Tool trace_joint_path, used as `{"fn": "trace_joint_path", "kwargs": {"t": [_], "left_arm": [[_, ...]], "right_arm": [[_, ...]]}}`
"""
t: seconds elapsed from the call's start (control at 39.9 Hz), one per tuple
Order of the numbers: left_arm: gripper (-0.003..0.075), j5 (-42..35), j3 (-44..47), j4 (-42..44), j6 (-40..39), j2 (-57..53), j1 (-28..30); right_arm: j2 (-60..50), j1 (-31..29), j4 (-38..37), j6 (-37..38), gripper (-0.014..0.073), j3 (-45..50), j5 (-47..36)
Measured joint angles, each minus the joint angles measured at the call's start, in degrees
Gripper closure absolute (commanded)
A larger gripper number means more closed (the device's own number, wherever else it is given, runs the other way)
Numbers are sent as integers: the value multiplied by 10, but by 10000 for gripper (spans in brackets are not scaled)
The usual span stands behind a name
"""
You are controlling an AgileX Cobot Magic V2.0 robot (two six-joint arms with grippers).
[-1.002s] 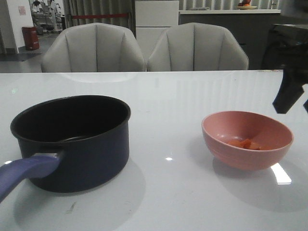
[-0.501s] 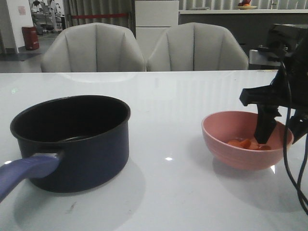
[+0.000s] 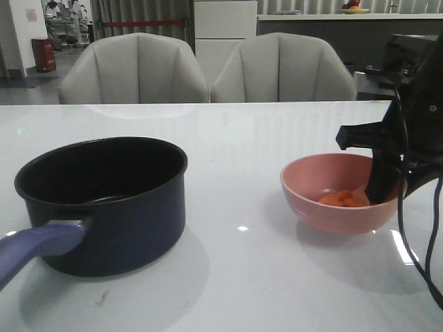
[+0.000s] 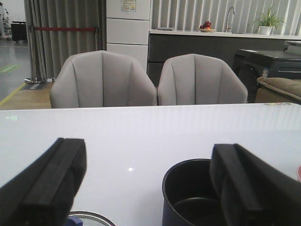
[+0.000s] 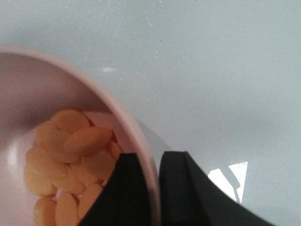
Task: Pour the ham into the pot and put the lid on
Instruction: 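Lift the pink bowl with the right gripper toward the saucepan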
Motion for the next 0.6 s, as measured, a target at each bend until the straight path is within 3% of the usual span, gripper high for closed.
{"fn": "trace_joint_path", "kwargs": {"t": [0.35,0.6], "left_arm": [[127,0,0,0,0,0,0],[127,0,0,0,0,0,0]], "right_arm": [[-34,28,-31,-52,460,-69,13],[-87,116,-63,-94,460,-93,-85]]}}
